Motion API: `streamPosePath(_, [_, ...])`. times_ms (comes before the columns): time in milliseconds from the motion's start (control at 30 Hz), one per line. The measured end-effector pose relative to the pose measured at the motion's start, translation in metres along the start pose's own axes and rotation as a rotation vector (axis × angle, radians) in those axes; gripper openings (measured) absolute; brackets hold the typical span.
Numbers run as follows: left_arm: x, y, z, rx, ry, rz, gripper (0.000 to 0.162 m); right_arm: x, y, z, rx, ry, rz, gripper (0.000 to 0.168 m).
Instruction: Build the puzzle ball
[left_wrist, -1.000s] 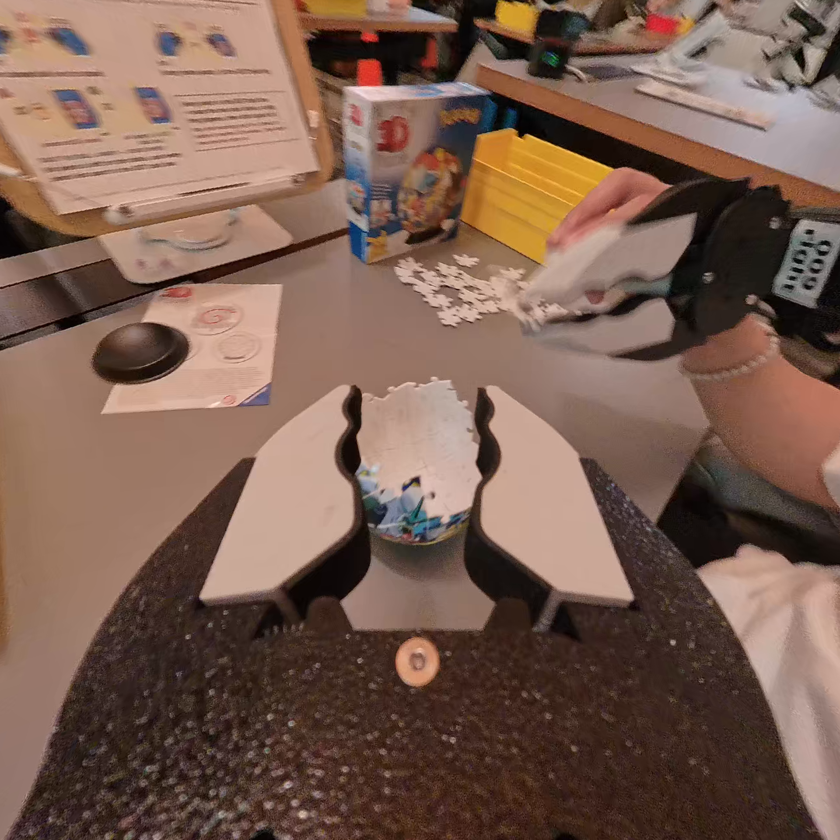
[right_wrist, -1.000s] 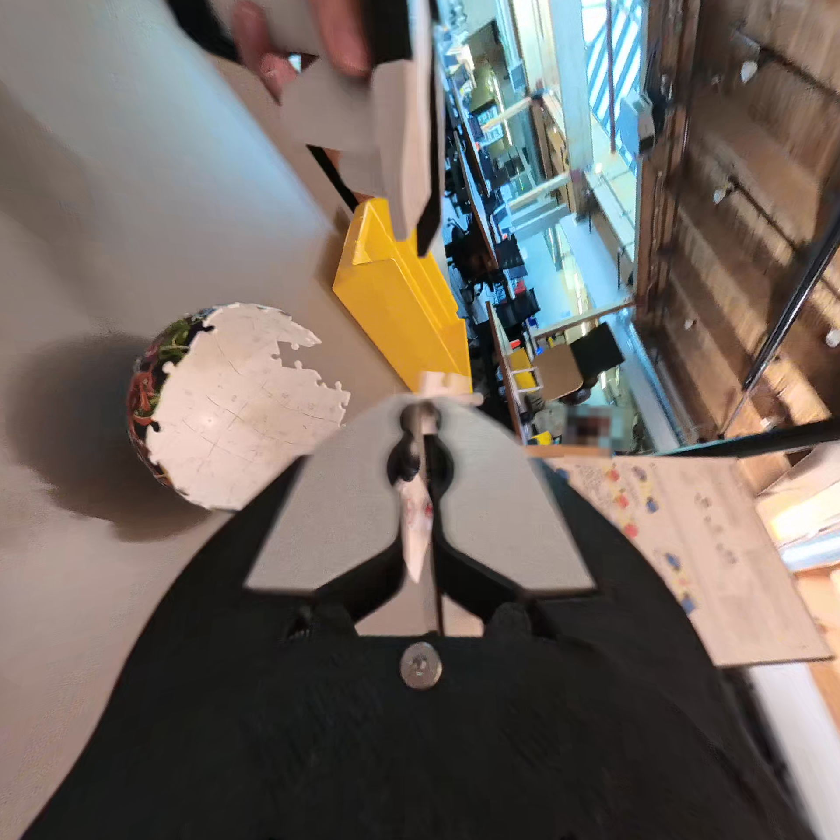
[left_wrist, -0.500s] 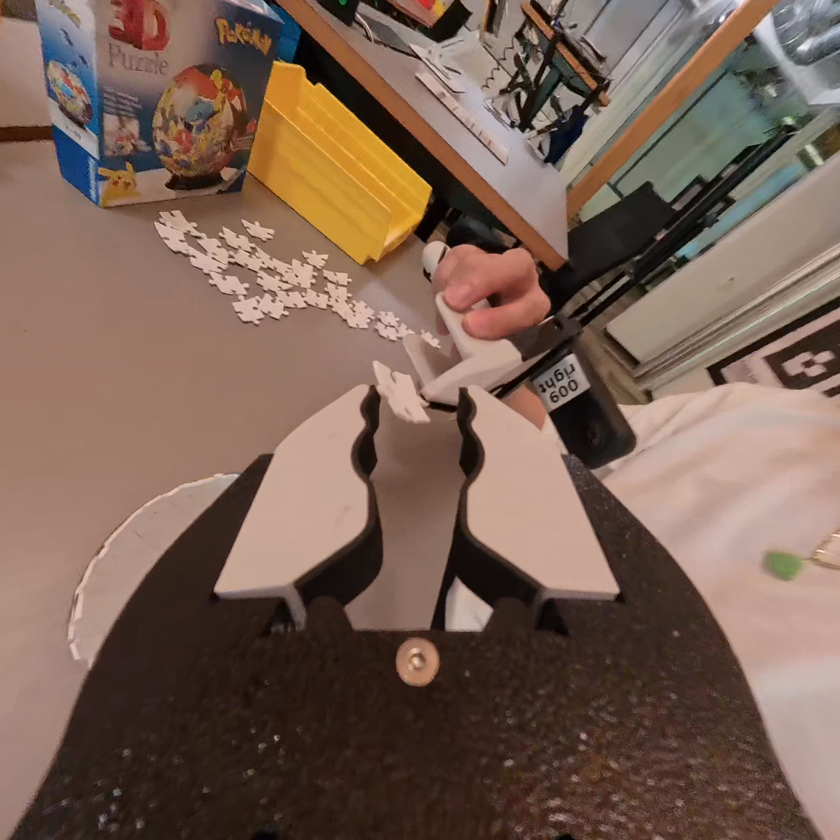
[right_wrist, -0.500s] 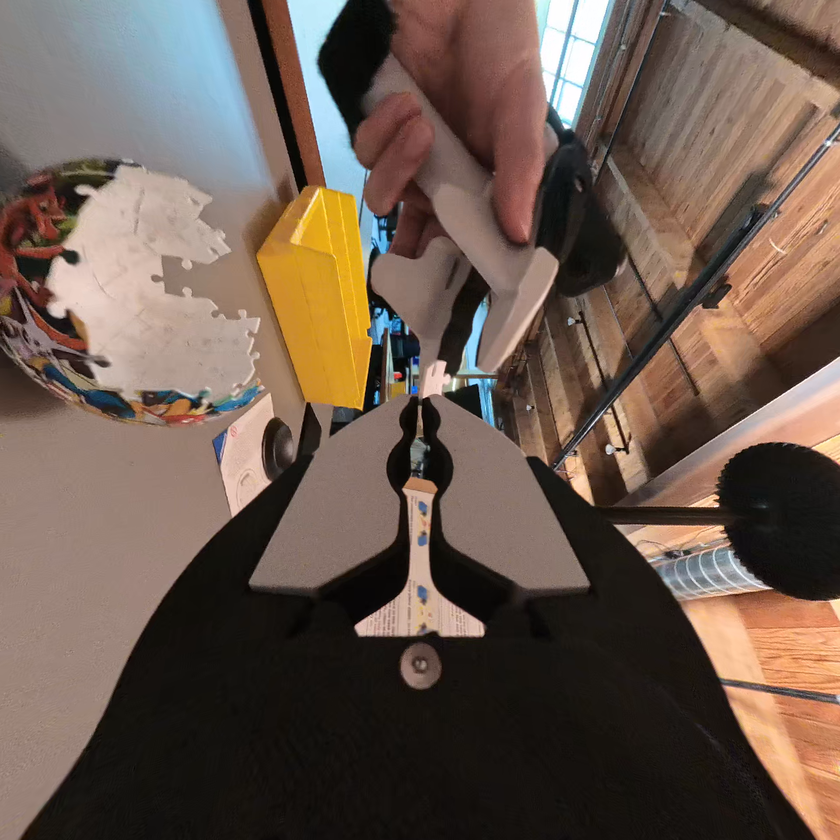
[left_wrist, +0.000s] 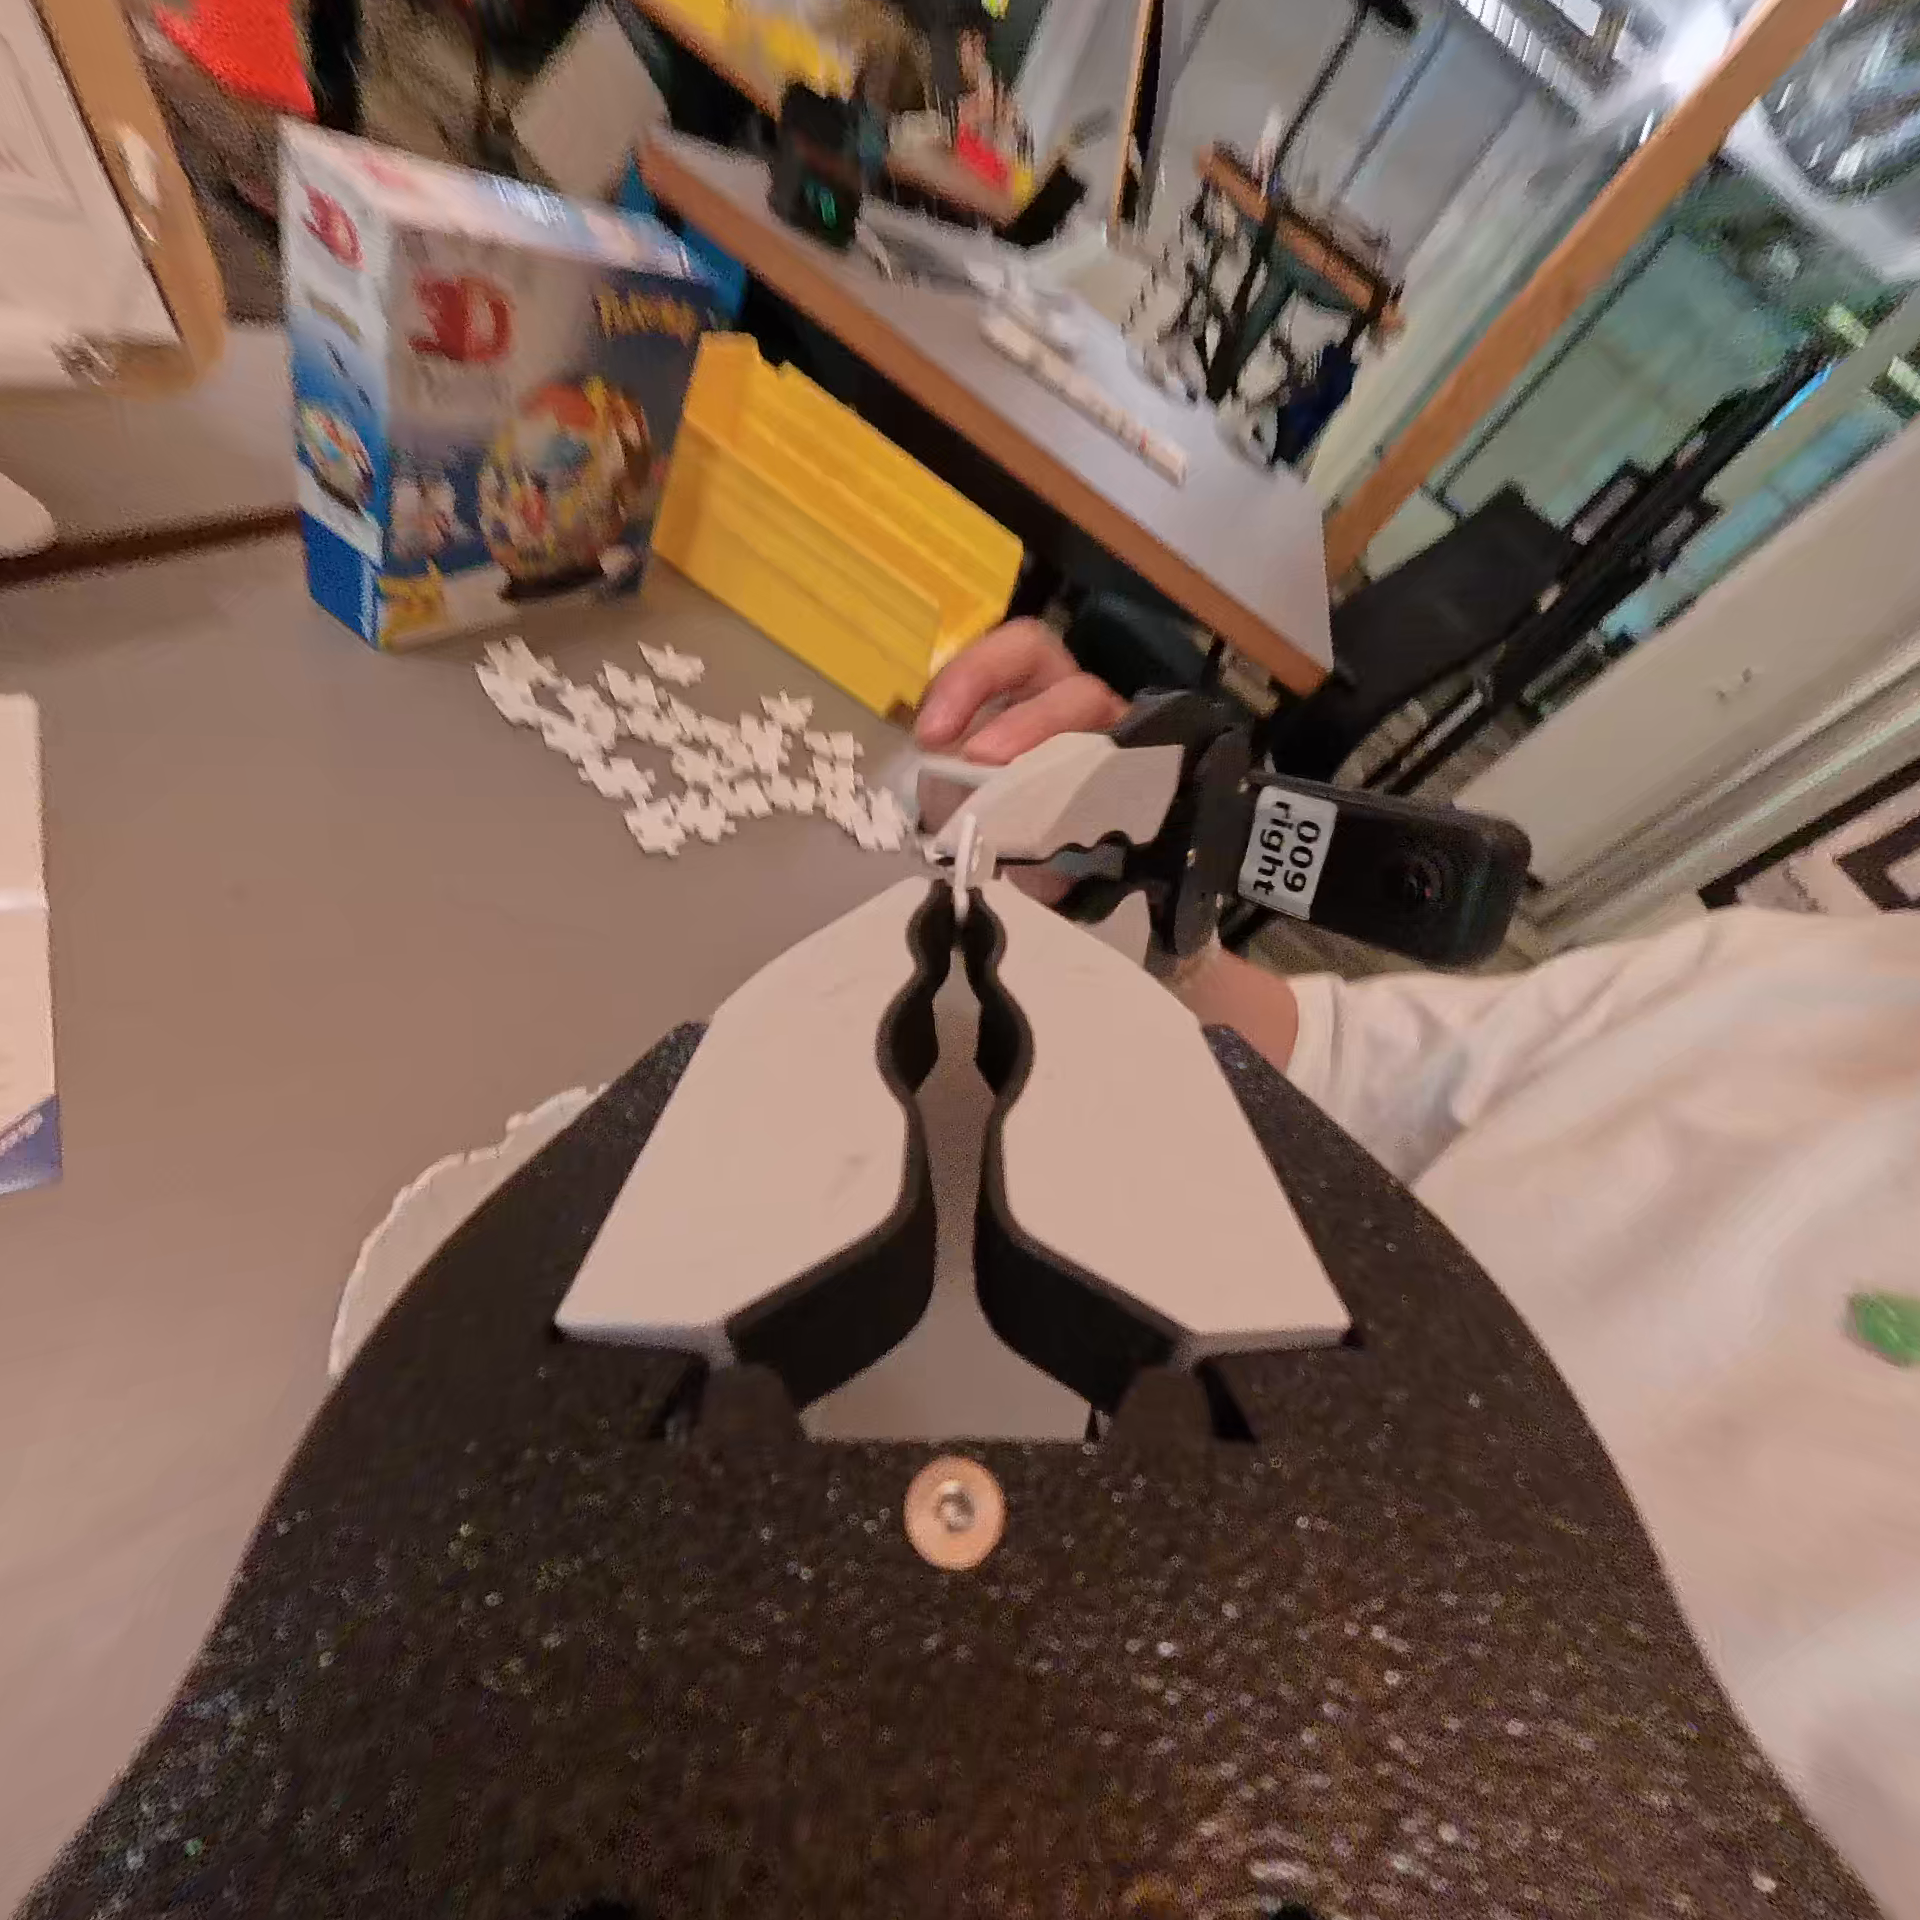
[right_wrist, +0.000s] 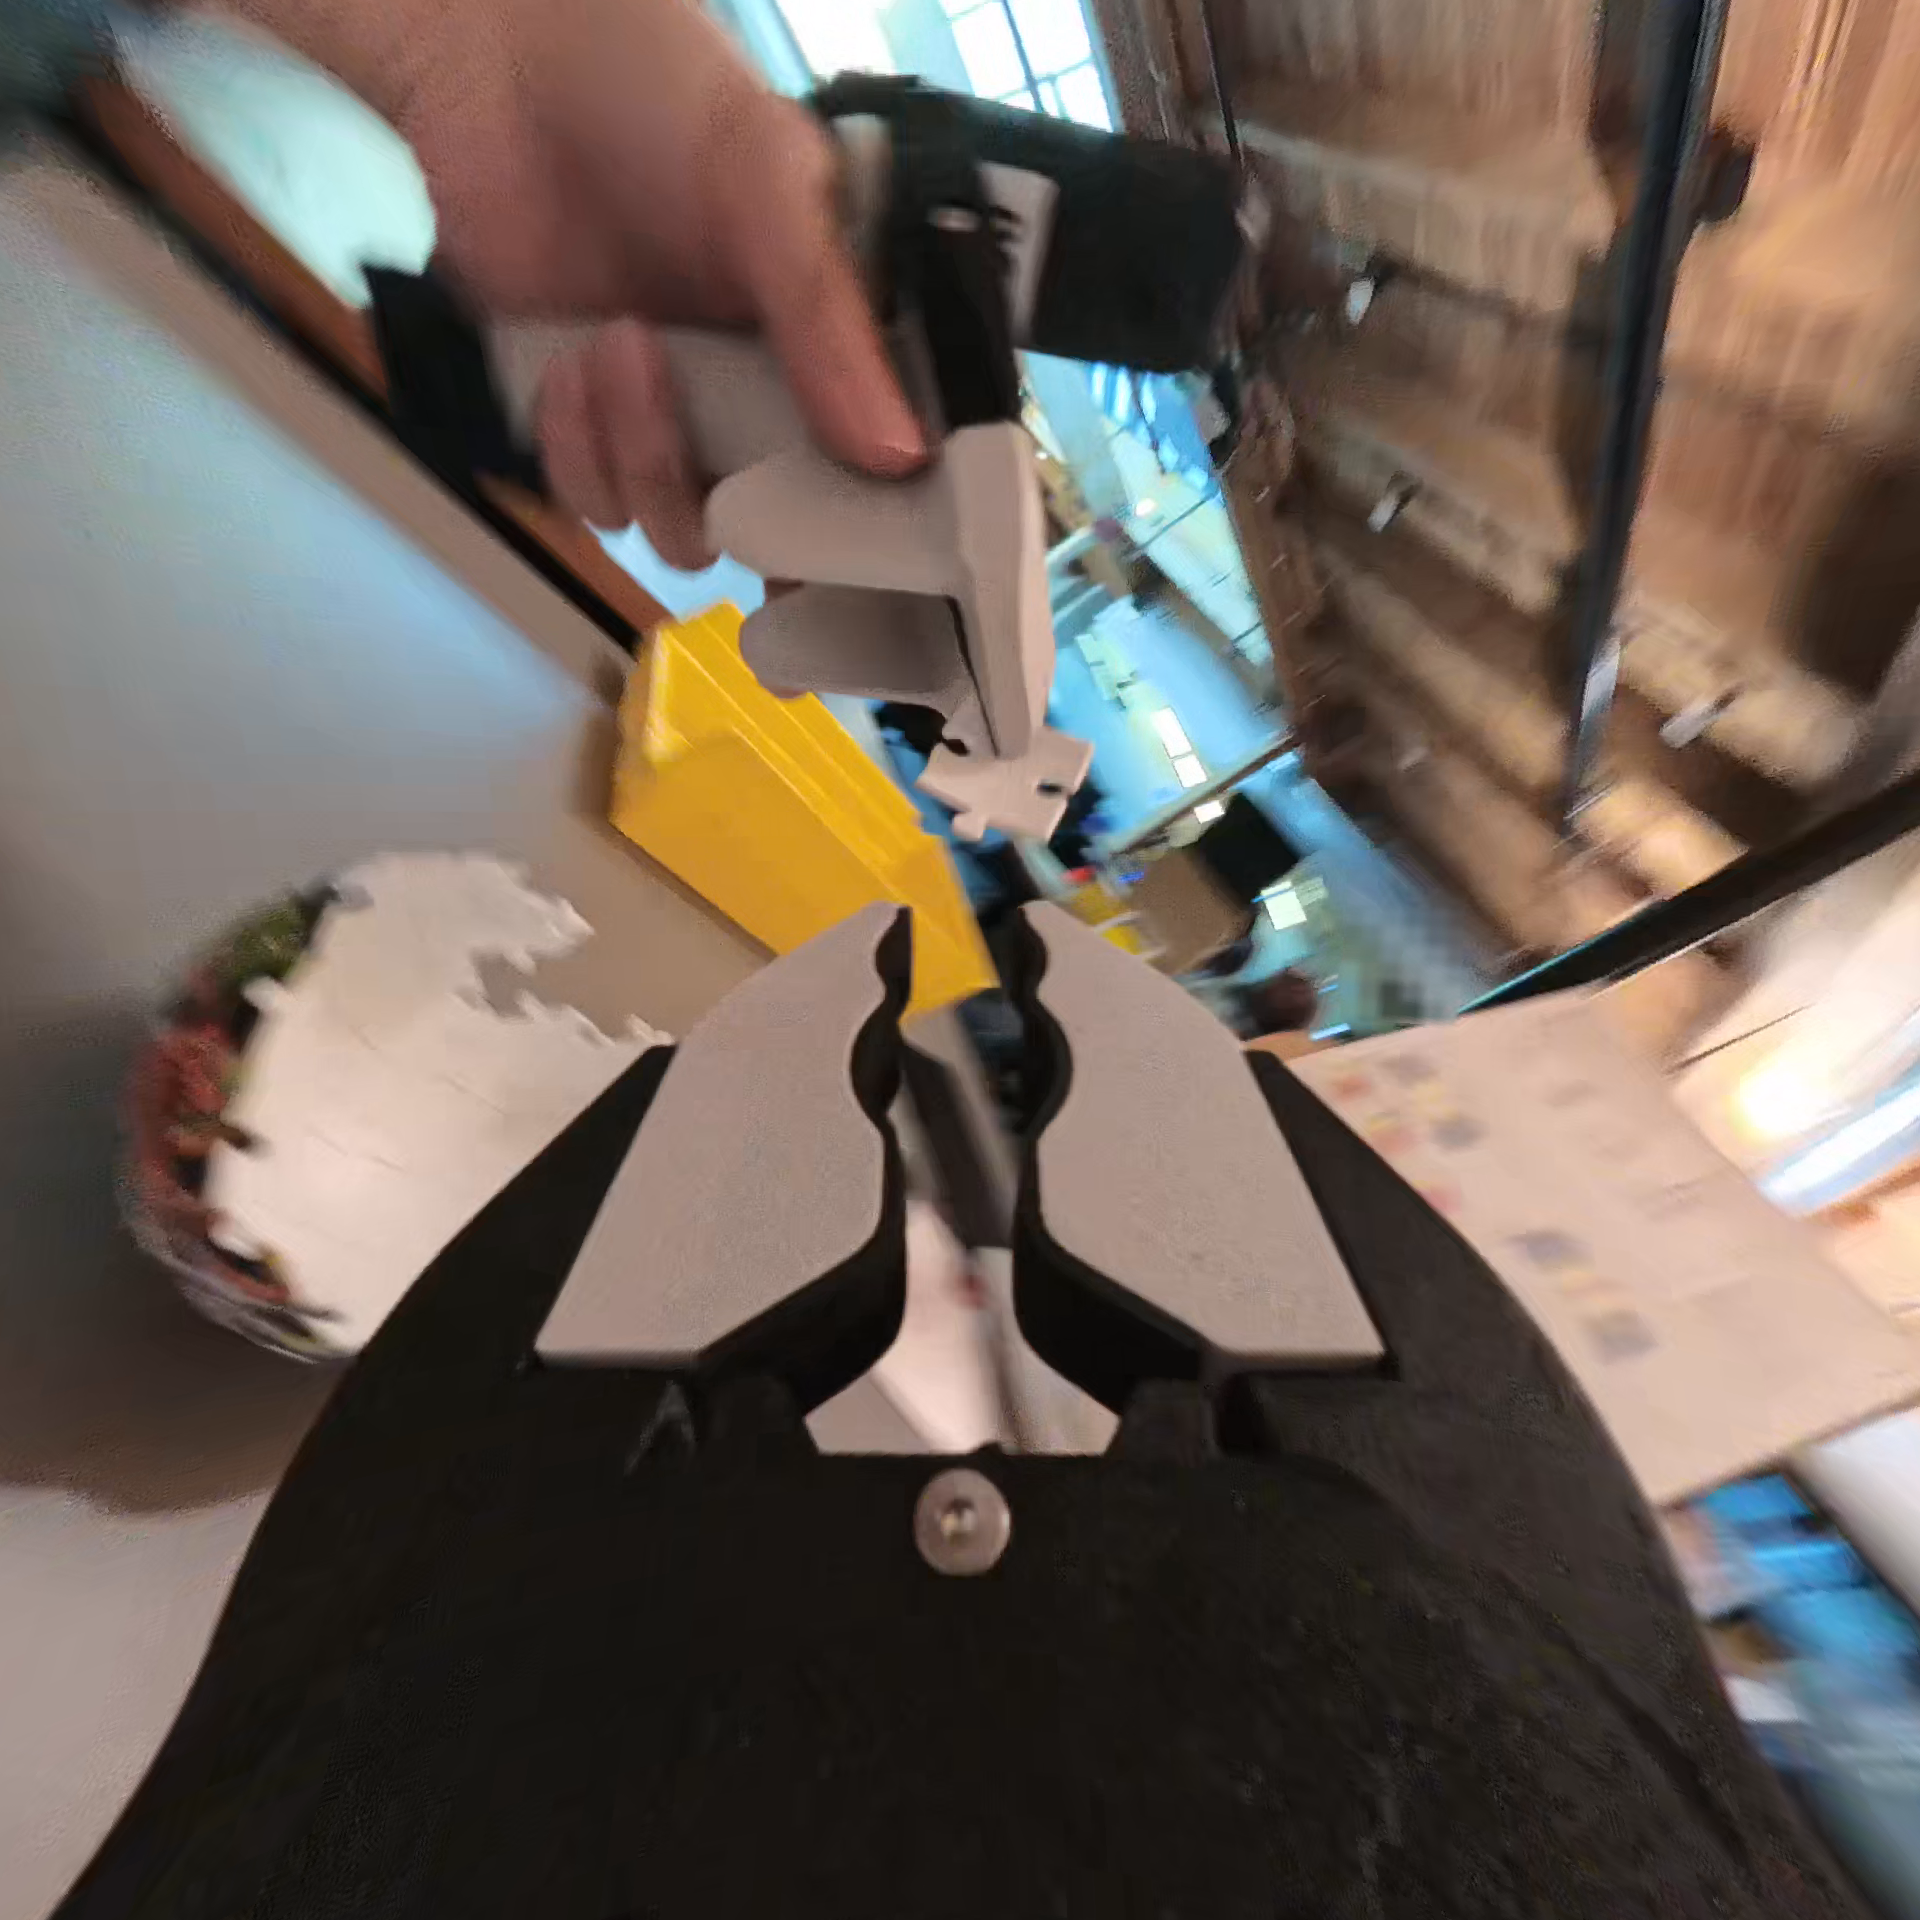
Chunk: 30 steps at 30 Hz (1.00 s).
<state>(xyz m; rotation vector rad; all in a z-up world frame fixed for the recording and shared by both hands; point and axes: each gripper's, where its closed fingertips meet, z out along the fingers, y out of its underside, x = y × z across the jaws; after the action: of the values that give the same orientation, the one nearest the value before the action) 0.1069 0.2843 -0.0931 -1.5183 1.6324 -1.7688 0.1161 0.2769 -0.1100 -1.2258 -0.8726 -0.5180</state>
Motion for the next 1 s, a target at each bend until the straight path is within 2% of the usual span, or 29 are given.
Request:
streamPosePath(67, [0.004,-0.009,-0.002,0.097,0.009,0.016,0.001,0.000,-0.004,0.004,0.060,-0.059,0.351,0.038])
streamPosePath(100, [0.006,-0.011,-0.002,0.138,0.013,0.030,0.001,0.001,-0.010,0.005,0.114,-0.087,0.507,0.041])
streamPosePath(167, [0.013,-0.009,0.001,0.166,0.036,0.058,0.001,0.009,-0.019,0.004,0.217,-0.103,0.746,0.037])
streamPosePath(233, [0.015,-0.007,0.003,0.186,0.026,0.071,0.001,0.013,-0.021,0.003,0.273,-0.106,0.882,0.023])
streamPosePath(300, [0.017,-0.008,0.003,0.203,0.036,0.077,0.001,0.008,-0.029,0.000,0.340,-0.171,0.904,0.006])
streamPosePath(367, [0.019,-0.007,0.002,0.206,0.048,0.077,0.001,0.008,-0.031,-0.001,0.352,-0.190,0.904,0.001])
streamPosePath(500, [0.019,-0.002,0.001,0.179,0.039,0.084,0.001,0.004,-0.031,-0.002,0.338,-0.254,0.915,0.000])
streamPosePath(700, [0.021,0.005,-0.004,0.144,0.030,0.126,0.002,0.008,-0.027,-0.003,0.368,-0.322,1.112,0.000])
streamPosePath(800, [0.016,0.005,-0.010,0.140,-0.027,0.148,0.001,0.009,-0.021,-0.003,0.371,-0.357,1.179,0.000])
streamPosePath(933, [0.002,0.004,-0.010,0.113,-0.151,0.186,0.002,-0.005,-0.020,0.000,0.313,-0.401,1.141,0.000])
streamPosePath(1000, [0.004,-0.001,-0.008,0.148,-0.166,0.196,0.002,-0.006,-0.019,0.004,0.294,-0.346,1.121,0.001])
